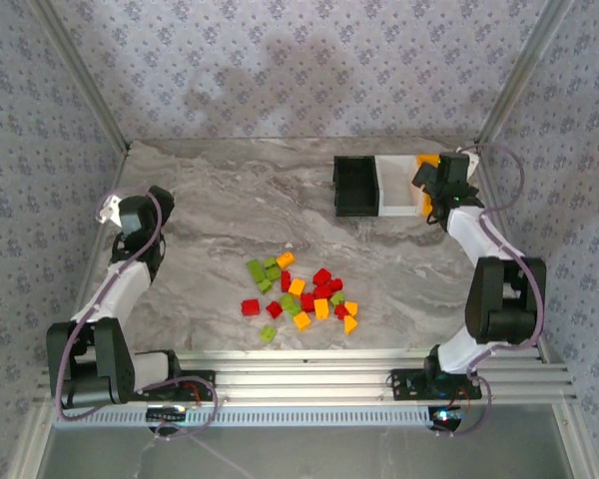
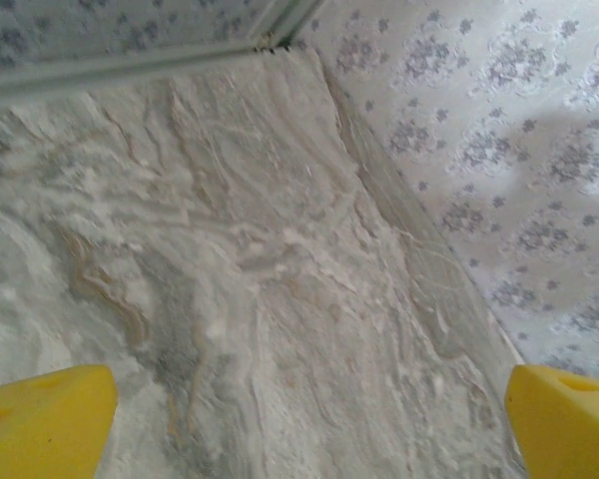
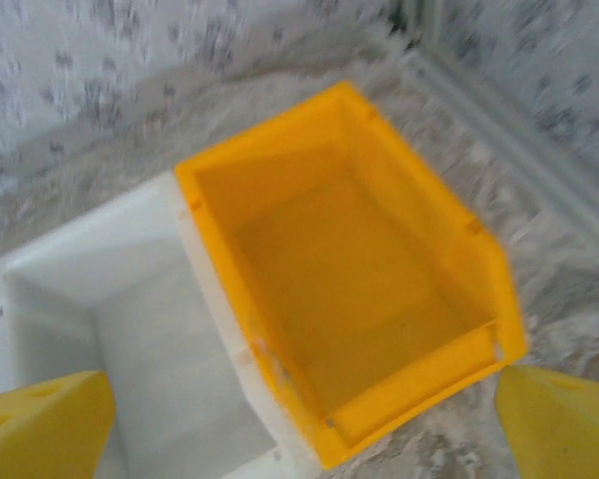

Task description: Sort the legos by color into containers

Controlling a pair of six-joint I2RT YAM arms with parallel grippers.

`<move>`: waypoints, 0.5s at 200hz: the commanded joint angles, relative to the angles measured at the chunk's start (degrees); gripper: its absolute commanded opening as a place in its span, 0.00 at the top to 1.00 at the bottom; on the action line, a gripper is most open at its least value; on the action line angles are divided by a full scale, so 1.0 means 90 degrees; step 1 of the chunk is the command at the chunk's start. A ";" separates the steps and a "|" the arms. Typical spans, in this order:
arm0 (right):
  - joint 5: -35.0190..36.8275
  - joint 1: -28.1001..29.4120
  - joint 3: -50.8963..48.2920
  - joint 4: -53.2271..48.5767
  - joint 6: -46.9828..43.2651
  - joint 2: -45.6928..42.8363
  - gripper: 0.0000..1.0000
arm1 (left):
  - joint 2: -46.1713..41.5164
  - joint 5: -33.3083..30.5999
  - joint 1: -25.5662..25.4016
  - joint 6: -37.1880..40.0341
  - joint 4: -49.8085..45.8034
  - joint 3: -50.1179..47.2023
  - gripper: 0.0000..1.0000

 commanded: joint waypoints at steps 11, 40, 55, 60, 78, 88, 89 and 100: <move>-0.0922 -0.0059 0.1234 -0.1423 -0.0042 0.1026 0.02 | -0.0329 0.1045 -0.0043 -0.0205 -0.0470 0.0163 0.00; -0.0681 -0.0076 0.2262 -0.2185 -0.0107 0.1936 0.06 | -0.0414 0.1496 -0.0228 -0.0047 -0.0973 0.0252 0.00; -0.0657 -0.0073 0.2682 -0.2489 -0.0127 0.2293 0.11 | -0.0506 0.1593 -0.0405 -0.0009 -0.0874 0.0120 0.00; -0.0627 -0.0072 0.2773 -0.2585 -0.0119 0.2372 0.12 | -0.0535 0.1581 -0.0490 0.0003 -0.0880 0.0086 0.00; -0.0617 -0.0080 0.2860 -0.2642 -0.0044 0.2548 0.17 | -0.0619 0.1559 -0.0730 0.0011 -0.0875 -0.0024 0.00; -0.0646 -0.0081 0.2918 -0.2652 -0.0020 0.2636 0.21 | -0.0631 0.1562 -0.0829 0.0013 -0.0876 -0.0062 0.01; -0.0648 -0.0082 0.2927 -0.2656 -0.0025 0.2646 0.22 | -0.0631 0.1561 -0.0843 0.0018 -0.0879 -0.0063 0.01; -0.0650 -0.0073 0.3017 -0.2682 -0.0020 0.2735 0.27 | -0.0632 0.1558 -0.0961 0.0049 -0.0881 -0.0091 0.01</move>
